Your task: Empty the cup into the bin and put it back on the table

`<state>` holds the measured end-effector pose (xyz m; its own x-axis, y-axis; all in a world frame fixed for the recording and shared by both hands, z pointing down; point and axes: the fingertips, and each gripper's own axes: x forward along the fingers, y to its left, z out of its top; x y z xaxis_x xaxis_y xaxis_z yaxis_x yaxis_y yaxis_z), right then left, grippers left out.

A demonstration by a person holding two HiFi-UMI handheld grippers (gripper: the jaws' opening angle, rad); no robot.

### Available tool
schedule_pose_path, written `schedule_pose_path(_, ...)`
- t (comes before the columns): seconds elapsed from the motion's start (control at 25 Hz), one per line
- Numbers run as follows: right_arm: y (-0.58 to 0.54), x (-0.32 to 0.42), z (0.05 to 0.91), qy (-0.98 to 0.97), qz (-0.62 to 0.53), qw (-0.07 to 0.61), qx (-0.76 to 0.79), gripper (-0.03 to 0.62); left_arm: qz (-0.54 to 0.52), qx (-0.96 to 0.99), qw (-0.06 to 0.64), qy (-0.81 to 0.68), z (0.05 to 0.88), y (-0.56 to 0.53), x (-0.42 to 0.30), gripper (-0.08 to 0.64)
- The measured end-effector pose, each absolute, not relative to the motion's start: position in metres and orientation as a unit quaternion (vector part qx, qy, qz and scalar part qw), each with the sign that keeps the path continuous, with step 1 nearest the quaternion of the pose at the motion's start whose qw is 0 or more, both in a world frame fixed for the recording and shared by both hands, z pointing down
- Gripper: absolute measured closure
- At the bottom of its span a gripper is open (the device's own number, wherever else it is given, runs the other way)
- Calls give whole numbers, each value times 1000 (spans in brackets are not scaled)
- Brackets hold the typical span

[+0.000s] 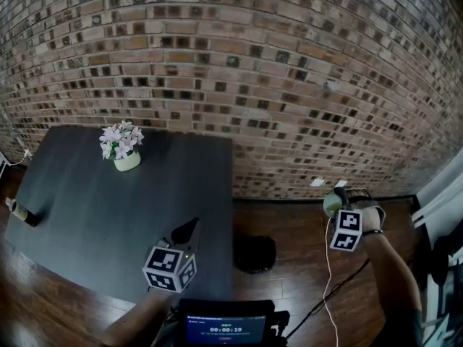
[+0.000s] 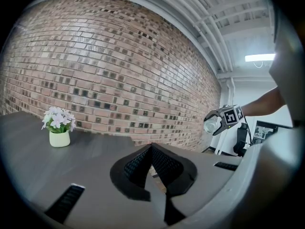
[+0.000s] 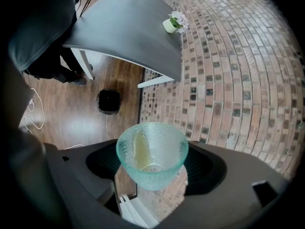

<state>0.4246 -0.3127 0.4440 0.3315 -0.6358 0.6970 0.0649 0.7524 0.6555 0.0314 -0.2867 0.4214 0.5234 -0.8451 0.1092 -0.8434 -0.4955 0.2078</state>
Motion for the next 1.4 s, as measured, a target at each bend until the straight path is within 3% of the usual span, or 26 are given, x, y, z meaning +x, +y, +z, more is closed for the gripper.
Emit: schedule_pose_path(1.4,-308,426,449,-462,-280,821,182,199,-4,859,122,-497,426,-273,24,560)
